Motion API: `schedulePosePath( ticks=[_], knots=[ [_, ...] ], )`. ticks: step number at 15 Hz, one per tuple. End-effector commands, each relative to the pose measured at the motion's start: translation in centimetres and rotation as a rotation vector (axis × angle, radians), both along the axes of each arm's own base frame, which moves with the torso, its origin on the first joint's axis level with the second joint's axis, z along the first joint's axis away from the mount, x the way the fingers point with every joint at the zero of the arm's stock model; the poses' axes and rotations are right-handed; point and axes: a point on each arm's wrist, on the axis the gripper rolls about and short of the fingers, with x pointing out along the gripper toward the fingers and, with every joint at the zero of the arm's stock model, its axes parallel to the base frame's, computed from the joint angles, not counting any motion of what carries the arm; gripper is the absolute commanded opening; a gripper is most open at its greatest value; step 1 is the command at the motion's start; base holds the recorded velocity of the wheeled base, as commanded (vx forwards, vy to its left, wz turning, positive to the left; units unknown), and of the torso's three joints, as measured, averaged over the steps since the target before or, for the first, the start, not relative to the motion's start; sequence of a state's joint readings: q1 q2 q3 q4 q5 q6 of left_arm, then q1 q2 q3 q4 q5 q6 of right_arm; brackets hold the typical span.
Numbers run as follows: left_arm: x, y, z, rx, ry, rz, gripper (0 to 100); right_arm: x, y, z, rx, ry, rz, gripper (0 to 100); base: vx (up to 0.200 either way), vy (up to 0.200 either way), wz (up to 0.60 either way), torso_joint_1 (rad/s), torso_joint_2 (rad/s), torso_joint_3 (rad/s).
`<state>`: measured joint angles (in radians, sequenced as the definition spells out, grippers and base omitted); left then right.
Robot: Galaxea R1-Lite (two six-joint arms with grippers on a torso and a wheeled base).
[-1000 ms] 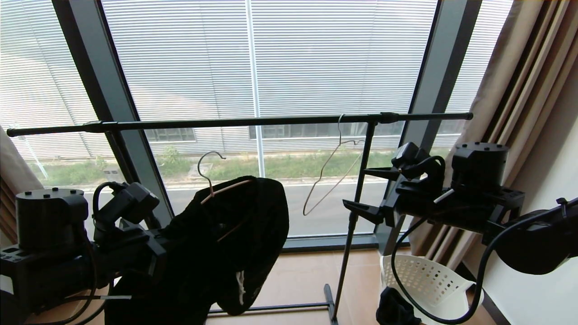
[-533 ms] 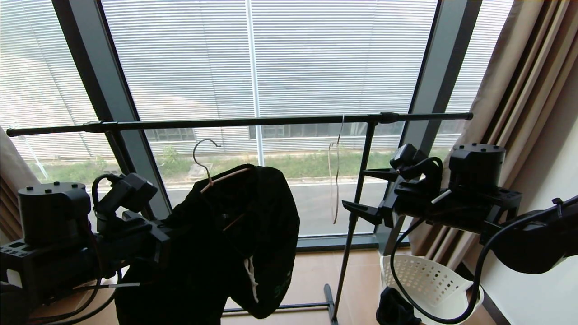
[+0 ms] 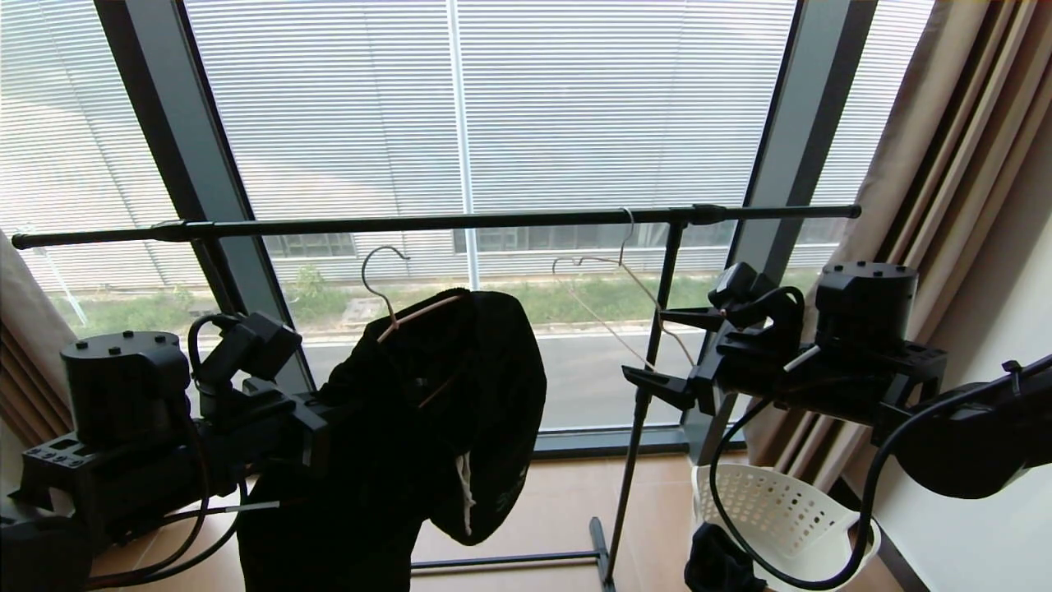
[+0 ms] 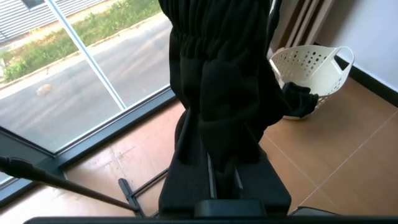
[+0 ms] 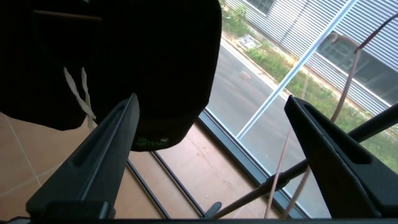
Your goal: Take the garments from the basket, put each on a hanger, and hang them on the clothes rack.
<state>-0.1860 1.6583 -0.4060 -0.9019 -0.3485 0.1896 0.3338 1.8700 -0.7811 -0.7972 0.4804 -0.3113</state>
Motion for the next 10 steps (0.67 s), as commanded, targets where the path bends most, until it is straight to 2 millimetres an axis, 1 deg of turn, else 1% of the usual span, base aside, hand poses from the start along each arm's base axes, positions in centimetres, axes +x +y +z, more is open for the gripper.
schedulePosePath(
  ticks=[1, 3, 7, 9, 10],
  knots=[
    [0.0, 0.0, -0.3, 0.002, 0.01, -0.001, 0, 0.0, 0.0, 0.0, 0.0, 0.0, 0.002, 100, 0.2, 0.0, 0.0, -0.002, 0.0, 0.002],
    [-0.1, 0.0, -0.3, 0.0, 0.001, -0.003, 0, 0.0, 0.0, -0.1, -0.001, 0.001, 0.0, 100, 0.2, 0.0, 0.0, -0.01, 0.0, 0.002],
    [0.3, -0.3, -0.9, -0.009, -0.038, -0.01, 0, 0.0, 0.0, 0.1, 0.001, -0.003, 0.0, 100, 0.0, 0.0, 0.0, 0.0, 0.0, 0.0],
    [0.5, -1.1, -0.9, -0.035, -0.048, -0.03, 0, 0.0, 0.0, 0.2, 0.002, -0.008, 0.0, 100, 0.0, 0.0, 0.0, 0.0, 0.0, 0.0],
    [0.7, -2.0, -1.0, -0.069, -0.021, -0.039, 0, -0.1, -0.1, 0.4, 0.004, -0.013, -0.001, 100, 0.0, 0.0, 0.0, 0.0, 0.0, 0.0]
  ],
)
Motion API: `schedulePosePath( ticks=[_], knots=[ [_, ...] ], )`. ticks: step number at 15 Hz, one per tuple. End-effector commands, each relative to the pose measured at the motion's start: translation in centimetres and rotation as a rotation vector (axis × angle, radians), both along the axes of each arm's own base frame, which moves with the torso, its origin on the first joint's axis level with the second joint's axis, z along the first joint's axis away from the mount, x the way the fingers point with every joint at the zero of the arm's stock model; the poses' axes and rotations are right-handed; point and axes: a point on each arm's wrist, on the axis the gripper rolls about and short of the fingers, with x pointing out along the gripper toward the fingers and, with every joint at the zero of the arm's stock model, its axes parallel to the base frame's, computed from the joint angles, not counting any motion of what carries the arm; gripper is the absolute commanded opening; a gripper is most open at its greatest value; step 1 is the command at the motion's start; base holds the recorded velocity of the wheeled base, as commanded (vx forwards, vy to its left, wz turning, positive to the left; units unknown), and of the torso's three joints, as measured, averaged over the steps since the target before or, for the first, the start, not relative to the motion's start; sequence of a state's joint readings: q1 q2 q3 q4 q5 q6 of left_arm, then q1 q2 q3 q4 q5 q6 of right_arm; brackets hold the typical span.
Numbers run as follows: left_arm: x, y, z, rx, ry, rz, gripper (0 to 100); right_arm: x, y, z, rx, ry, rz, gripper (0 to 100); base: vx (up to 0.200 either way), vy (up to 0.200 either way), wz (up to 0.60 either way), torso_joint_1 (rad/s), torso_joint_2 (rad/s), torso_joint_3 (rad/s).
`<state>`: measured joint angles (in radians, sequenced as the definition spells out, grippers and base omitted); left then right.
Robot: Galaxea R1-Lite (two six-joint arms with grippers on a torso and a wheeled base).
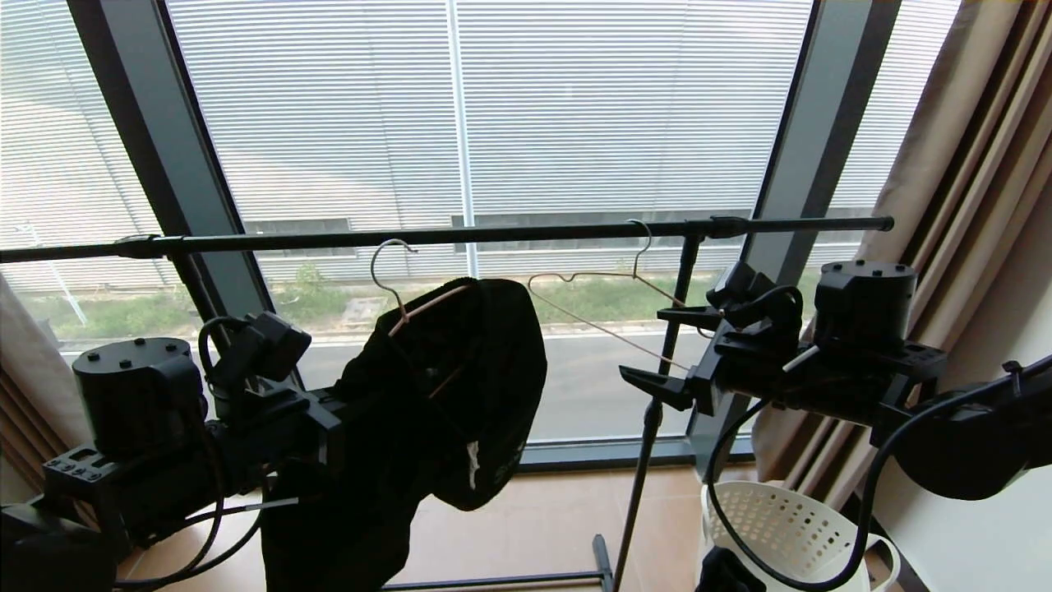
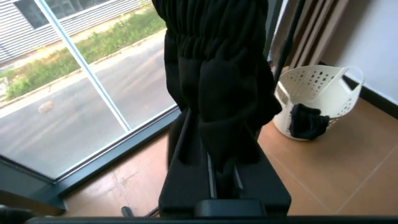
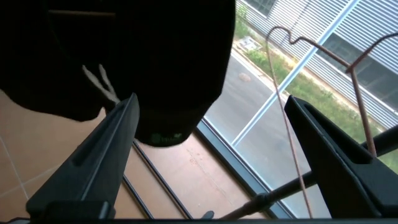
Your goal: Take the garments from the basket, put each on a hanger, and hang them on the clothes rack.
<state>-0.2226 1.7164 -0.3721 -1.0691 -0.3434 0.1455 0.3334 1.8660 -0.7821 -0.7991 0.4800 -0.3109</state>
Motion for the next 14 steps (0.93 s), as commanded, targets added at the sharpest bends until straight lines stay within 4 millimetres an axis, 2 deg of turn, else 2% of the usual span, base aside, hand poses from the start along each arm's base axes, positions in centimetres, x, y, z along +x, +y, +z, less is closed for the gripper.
schedulePosePath(
  ticks=[1, 5, 7, 8, 12, 14],
  knots=[
    [0.5, -1.3, -0.5, -0.029, 0.037, -0.011, 0, -0.1, 0.0, 0.3, 0.003, -0.01, 0.0, 100, 0.0, 0.0, 0.0, 0.0, 0.0, 0.0],
    [3.4, -2.1, -0.6, -0.024, 0.014, 0.043, 0, -0.3, -0.3, 1.8, 0.018, -0.055, -0.005, 100, 0.0, 0.0, 0.0, 0.0, 0.0, 0.0],
    [5.1, -1.9, -0.9, -0.017, 0.005, 0.103, 0, -0.6, -0.6, 2.5, 0.025, -0.075, -0.01, 100, 0.0, 0.0, 0.0, 0.0, 0.0, 0.0],
    [6.7, -2.2, -1.3, -0.007, -0.003, 0.147, 0, -0.8, -0.7, 2.7, 0.028, -0.082, -0.013, 100, 0.0, 0.0, 0.0, 0.0, 0.0, 0.0],
    [9.8, -3.1, -1.5, -0.018, -0.044, 0.181, 0, -0.8, -0.9, 2.9, 0.029, -0.085, -0.017, 100, 0.0, 0.0, 0.0, 0.0, 0.0, 0.0],
    [10.7, -3.2, -1.9, -0.015, -0.047, 0.201, 0, -0.9, -0.9, 3.0, 0.03, -0.088, -0.017, 100, 0.0, 0.0, 0.0, 0.0, 0.0, 0.0]
  ],
)
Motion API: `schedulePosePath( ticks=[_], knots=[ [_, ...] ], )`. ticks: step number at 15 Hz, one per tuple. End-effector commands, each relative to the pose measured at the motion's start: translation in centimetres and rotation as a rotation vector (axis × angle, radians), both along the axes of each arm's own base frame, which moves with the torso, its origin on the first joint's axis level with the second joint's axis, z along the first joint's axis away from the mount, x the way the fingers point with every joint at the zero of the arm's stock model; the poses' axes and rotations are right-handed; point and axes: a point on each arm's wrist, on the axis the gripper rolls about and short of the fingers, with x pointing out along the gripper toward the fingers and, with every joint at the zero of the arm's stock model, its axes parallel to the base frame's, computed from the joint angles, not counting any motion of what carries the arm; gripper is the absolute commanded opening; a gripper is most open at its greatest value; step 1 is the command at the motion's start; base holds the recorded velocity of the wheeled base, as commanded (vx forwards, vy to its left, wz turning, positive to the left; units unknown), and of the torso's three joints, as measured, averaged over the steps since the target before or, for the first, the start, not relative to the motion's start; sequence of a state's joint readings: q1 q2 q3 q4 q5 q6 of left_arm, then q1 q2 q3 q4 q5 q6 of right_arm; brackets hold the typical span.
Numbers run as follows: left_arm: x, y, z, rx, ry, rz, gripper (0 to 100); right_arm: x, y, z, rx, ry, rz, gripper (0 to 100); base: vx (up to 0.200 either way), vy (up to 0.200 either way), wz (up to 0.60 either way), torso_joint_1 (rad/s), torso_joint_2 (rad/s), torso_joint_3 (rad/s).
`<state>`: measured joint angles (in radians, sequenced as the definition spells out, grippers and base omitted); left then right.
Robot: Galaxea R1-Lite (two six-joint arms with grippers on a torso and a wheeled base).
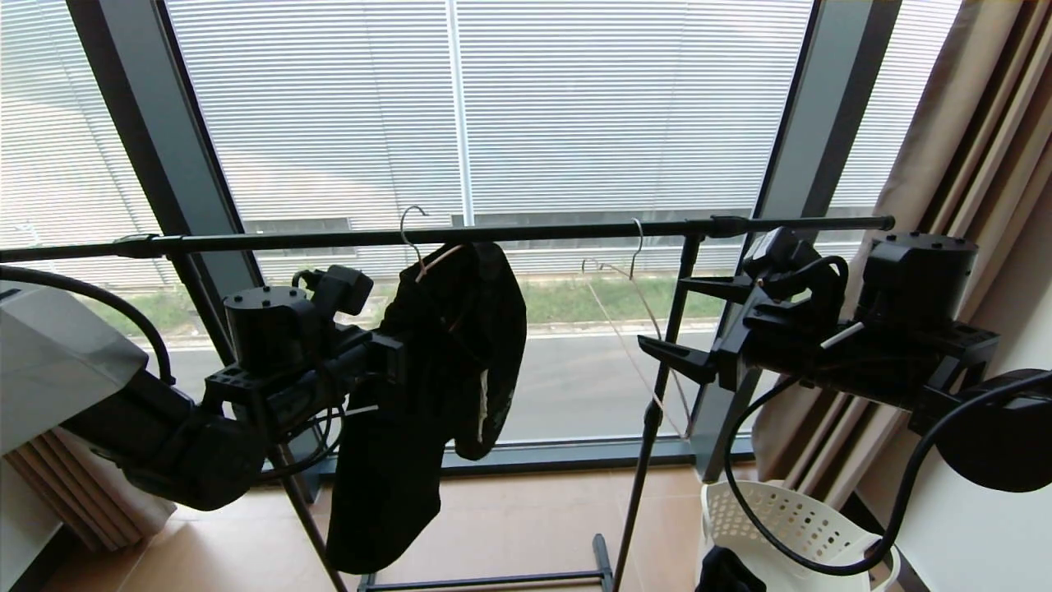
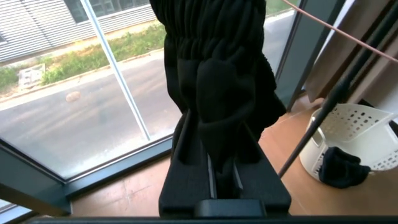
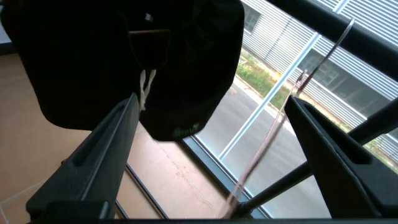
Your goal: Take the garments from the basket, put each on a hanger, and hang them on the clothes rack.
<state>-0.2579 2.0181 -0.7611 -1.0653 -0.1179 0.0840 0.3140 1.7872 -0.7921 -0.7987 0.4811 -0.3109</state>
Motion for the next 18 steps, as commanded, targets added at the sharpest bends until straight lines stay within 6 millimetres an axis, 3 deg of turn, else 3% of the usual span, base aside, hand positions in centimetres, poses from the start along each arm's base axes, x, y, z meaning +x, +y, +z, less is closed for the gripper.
schedulePosePath(
  ticks=[1, 5, 13, 14, 18],
  knots=[
    [1.2, -0.2, -1.3, 0.007, 0.02, 0.009, 0, -0.1, 0.0, 0.1, 0.0, -0.002, 0.001, 100, 0.0, 0.0, 0.0, 0.0, 0.0, 0.0],
    [2.0, -0.2, -2.1, -0.005, 0.035, 0.018, 0, 0.0, 0.0, -0.1, -0.001, 0.003, 0.001, 100, 0.0, 0.0, 0.0, 0.0, 0.0, 0.0],
    [1.7, -0.4, -2.4, -0.012, 0.051, 0.013, 0, 0.2, 0.1, -0.5, -0.006, 0.012, 0.001, 100, 0.0, 0.0, 0.0, 0.0, 0.0, 0.0],
    [1.7, -0.4, -2.4, -0.012, 0.051, 0.013, 100, 0.2, 0.1, -0.4, -0.005, 0.01, 0.001, 100, 0.0, 0.0, 0.0, 0.0, 0.0, 0.0],
    [-0.4, 0.1, -1.1, -0.003, 0.051, 0.008, 100, 0.2, 0.1, -0.4, -0.005, 0.009, 0.001, 100, 0.0, 0.0, 0.0, 0.0, 0.0, 0.0]
  ],
)
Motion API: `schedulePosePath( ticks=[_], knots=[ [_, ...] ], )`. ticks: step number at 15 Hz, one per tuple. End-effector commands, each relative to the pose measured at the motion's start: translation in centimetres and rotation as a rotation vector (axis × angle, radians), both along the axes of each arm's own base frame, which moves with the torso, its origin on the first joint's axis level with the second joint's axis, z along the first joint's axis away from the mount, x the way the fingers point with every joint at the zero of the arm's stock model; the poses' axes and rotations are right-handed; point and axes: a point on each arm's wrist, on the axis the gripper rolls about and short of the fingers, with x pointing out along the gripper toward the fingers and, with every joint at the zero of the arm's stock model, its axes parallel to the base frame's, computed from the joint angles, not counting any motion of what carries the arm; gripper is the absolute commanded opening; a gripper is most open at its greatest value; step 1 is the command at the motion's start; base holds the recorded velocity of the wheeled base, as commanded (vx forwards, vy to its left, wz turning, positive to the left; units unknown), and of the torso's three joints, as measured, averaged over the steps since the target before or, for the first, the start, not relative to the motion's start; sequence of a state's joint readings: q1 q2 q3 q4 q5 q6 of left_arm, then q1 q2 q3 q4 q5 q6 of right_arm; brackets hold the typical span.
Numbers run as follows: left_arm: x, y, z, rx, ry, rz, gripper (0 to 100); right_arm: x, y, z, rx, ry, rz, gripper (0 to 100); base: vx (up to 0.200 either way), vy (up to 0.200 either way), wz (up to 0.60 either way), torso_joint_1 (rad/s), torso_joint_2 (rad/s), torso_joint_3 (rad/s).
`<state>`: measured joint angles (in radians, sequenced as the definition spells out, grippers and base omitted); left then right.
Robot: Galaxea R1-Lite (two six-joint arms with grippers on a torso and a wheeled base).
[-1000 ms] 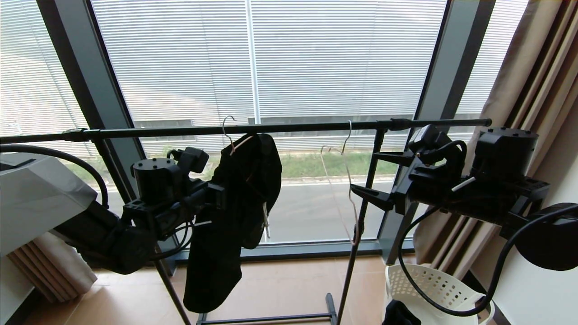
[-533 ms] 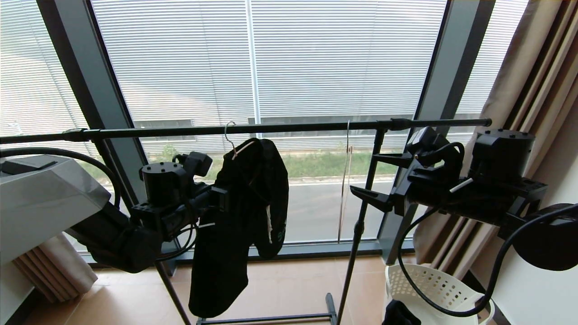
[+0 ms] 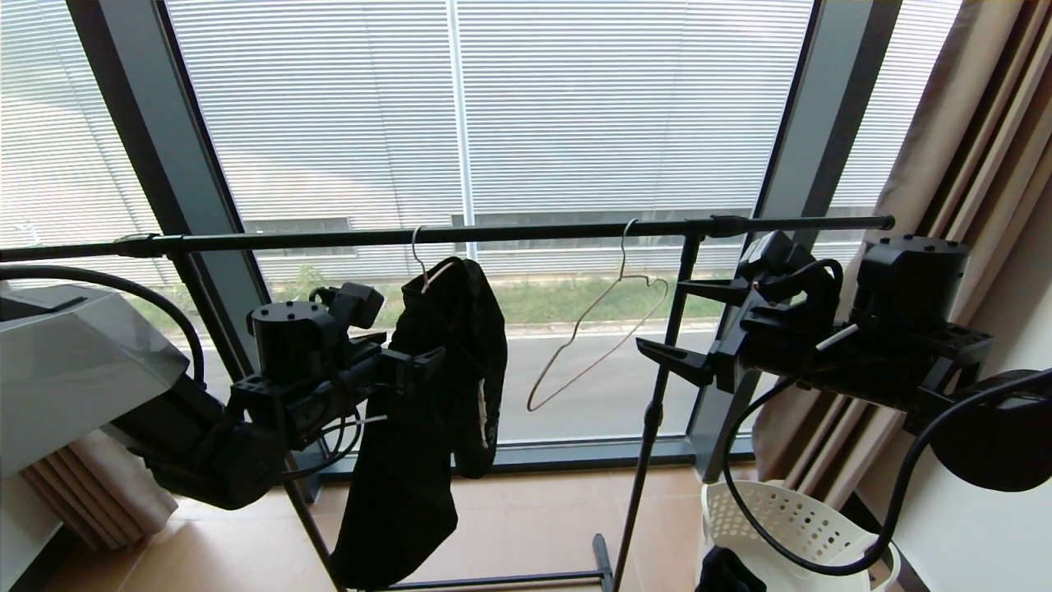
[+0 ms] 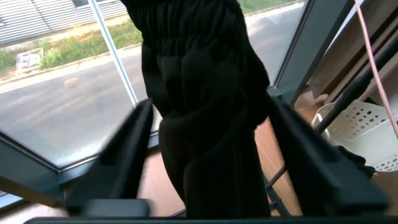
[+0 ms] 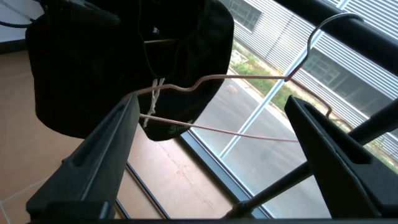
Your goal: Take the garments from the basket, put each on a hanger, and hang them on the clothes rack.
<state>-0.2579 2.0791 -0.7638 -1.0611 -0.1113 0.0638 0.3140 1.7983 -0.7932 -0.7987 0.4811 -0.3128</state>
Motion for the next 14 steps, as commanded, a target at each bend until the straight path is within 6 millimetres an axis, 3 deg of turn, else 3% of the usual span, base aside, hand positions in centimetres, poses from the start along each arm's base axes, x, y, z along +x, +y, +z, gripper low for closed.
schedulePosePath(
  ticks=[1, 6, 7, 9, 10, 12, 14],
  knots=[
    [-3.1, 0.5, 1.8, 0.012, -0.003, -0.013, 100, 0.1, 0.0, -0.1, -0.001, 0.002, 0.001, 100, 0.0, 0.0, 0.0, 0.0, 0.0, 0.0],
    [-12.2, 1.7, 5.1, 0.016, -0.022, -0.071, 100, -0.6, -0.2, 0.5, 0.001, -0.015, -0.003, 100, 0.0, 0.0, 0.0, 0.0, 0.0, 0.0],
    [-16.0, 2.2, 5.2, 0.015, -0.025, -0.104, 100, -3.7, -1.7, 2.5, 0.011, -0.072, -0.037, 100, 0.0, 0.0, 0.0, 0.0, 0.0, 0.0],
    [-21.1, 3.4, 4.0, 0.018, -0.01, -0.144, 100, -8.8, -3.7, 2.8, 0.011, -0.084, -0.063, 100, 0.0, 0.0, 0.0, 0.0, 0.0, 0.0],
    [-22.7, 4.1, 3.3, 0.021, -0.003, -0.144, 100, -11.2, -4.4, 1.5, -0.005, -0.052, -0.084, 100, 0.0, 0.0, 0.0, 0.0, 0.0, 0.0],
    [-23.9, 4.6, 3.5, -0.005, -0.021, -0.136, 100, -14.4, -5.5, -0.5, -0.042, -0.024, -0.153, 100, 0.0, 0.0, 0.0, 0.0, 0.0, 0.0],
    [-25.7, 5.4, 3.9, -0.043, -0.035, -0.129, 100, -16.6, -6.4, -1.9, -0.074, 0.001, -0.258, 100, 0.0, 0.0, 0.0, 0.0, 0.0, 0.0]
  ],
)
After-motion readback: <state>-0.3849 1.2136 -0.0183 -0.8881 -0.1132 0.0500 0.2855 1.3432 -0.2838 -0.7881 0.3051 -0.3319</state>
